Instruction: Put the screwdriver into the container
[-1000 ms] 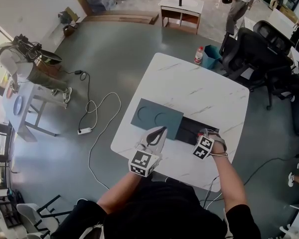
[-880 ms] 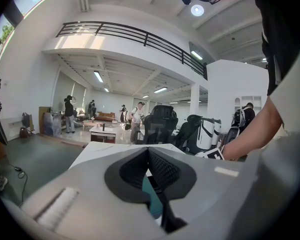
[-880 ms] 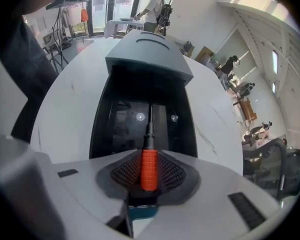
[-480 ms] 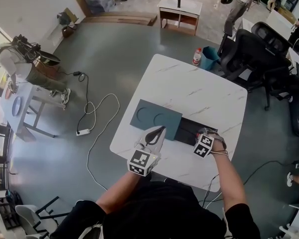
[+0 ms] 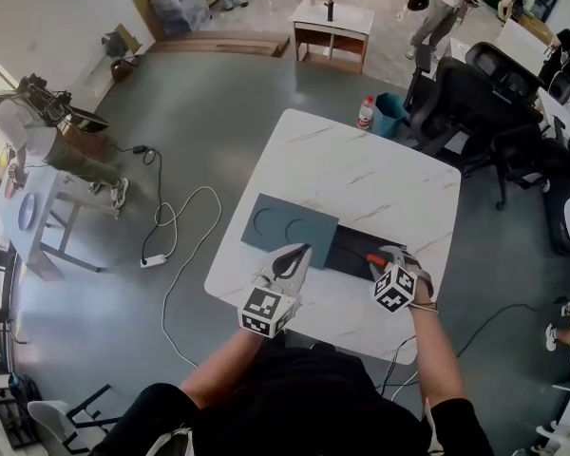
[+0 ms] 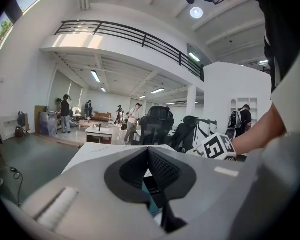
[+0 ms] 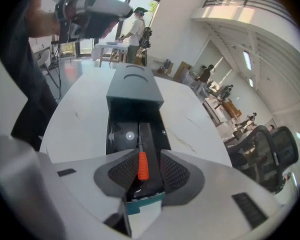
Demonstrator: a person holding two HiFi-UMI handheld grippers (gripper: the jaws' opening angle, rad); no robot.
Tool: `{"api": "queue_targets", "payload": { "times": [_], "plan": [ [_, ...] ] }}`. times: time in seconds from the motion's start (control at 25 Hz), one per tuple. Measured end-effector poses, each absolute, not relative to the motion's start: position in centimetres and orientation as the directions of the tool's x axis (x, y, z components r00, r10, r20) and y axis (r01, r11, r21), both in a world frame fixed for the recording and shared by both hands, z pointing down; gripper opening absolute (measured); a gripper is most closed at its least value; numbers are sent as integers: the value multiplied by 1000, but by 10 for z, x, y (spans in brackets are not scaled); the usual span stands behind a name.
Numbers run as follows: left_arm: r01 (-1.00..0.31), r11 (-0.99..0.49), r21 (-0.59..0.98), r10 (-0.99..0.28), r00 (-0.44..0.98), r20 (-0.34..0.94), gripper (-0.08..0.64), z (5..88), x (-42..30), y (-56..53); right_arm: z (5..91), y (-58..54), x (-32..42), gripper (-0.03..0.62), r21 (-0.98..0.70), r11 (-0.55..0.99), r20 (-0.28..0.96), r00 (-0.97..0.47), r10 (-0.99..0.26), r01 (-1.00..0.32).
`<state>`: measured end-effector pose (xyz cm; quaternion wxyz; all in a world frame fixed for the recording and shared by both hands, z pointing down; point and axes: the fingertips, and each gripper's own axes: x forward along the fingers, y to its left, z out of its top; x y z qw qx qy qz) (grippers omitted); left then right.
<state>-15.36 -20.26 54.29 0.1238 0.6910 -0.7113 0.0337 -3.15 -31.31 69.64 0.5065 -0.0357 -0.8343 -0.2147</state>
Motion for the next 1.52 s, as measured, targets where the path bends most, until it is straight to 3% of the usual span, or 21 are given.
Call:
{"api": "queue_targets", "payload": {
  "times": [0.16,0.36,0.68,1.12,1.52],
  "plan": [
    [-992,9,123,-977,17,213,8,541,-145,-207,644,-316,-29,78,333,942,733,-638,-235,35],
    [-992,-32,119,-978,56,203,8,535,-133,-213,586,-305,-21,26,211,942,552,-764,-335,-261],
    [-991,-88,103,-983,103,152,8,507,-118,-222,489,-277,-9,8,67,830,201,-808,-554,-553],
    [-978,-192,84,-974,200,106,8,489,-97,-221,453,-283,28,6,93,755,68,-752,-656,-649],
    [-975,-206,78,-972,213,96,8,484,-92,-226,440,-282,31,6,130,754,31,-757,-653,-644]
  ]
}}
